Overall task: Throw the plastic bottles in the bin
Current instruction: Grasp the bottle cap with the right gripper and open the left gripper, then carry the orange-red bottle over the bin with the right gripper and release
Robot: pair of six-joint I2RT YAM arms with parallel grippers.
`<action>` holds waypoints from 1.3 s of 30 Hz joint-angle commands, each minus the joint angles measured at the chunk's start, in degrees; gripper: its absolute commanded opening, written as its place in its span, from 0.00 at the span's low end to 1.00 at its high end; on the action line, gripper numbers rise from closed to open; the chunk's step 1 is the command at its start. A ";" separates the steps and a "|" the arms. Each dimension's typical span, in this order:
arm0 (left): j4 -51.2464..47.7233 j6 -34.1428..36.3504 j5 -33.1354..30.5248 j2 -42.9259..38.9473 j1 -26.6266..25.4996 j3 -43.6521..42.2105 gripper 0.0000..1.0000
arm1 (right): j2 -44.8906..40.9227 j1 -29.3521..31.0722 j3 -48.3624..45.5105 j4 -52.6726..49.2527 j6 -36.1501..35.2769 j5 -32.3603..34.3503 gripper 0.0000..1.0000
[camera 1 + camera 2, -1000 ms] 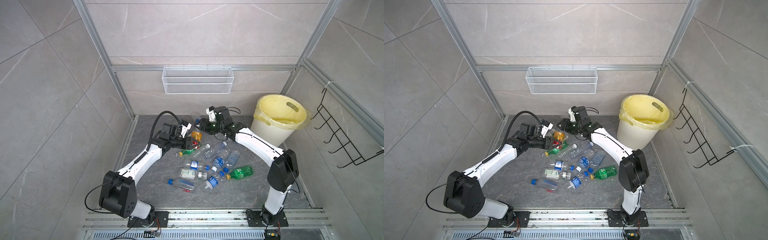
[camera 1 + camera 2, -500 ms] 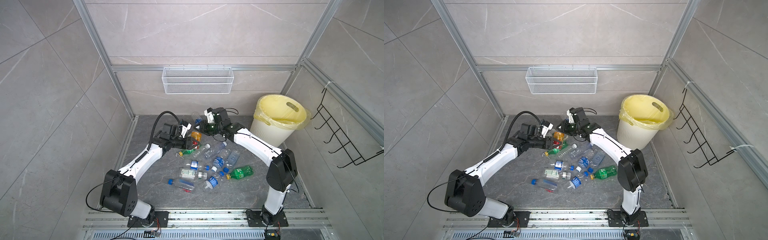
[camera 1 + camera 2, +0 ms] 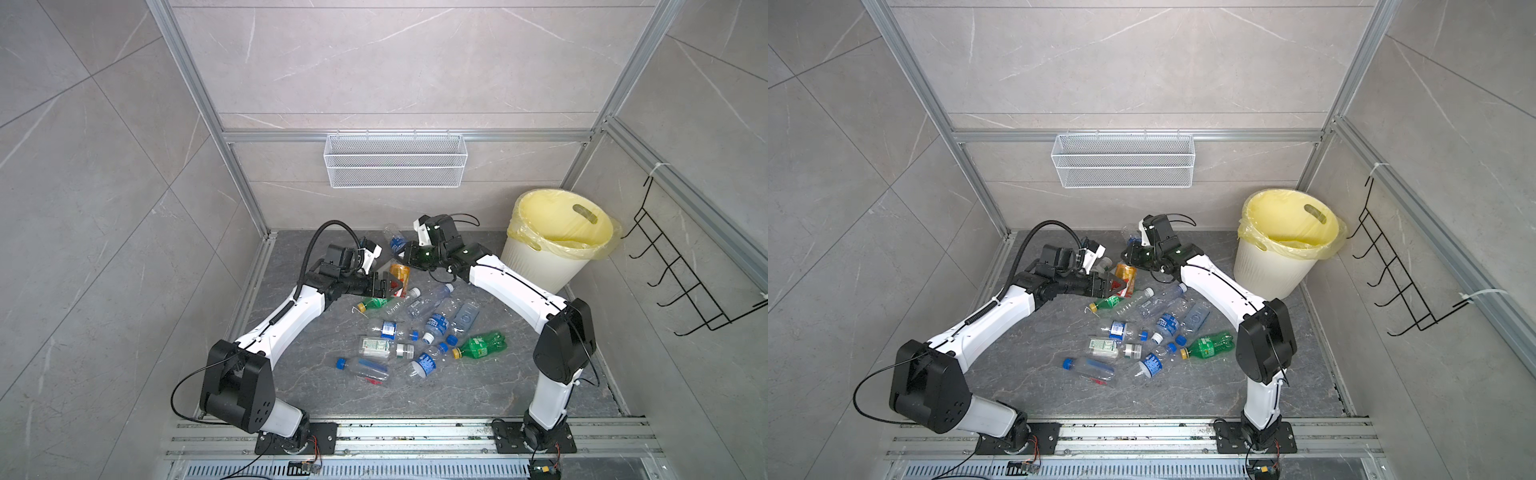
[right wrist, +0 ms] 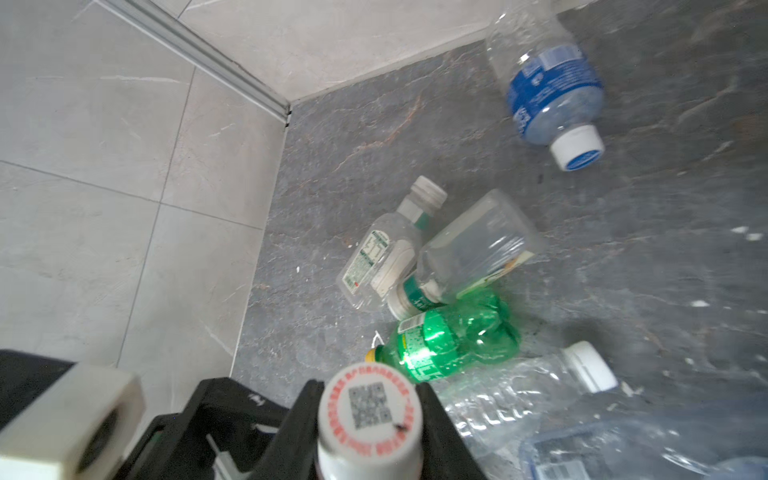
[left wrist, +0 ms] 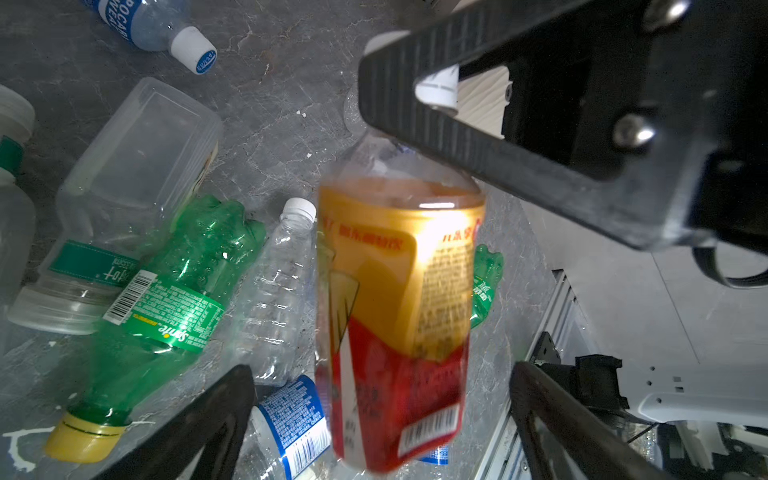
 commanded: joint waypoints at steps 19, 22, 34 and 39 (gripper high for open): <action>-8.64 18.90 -29.39 11.36 -22.39 35.28 1.00 | -25.79 -12.08 14.90 -5.70 -29.07 55.60 0.23; -8.16 18.71 -29.41 11.95 -22.51 36.45 1.00 | -25.43 -13.92 15.18 -0.70 -34.14 59.66 0.23; -8.98 17.30 -30.43 12.77 -22.51 33.98 1.00 | 0.15 -32.69 41.87 -32.44 -18.74 49.69 0.97; -9.49 17.21 -31.90 13.40 -22.51 33.61 1.00 | -4.41 -32.69 32.69 -28.27 -20.64 40.44 1.00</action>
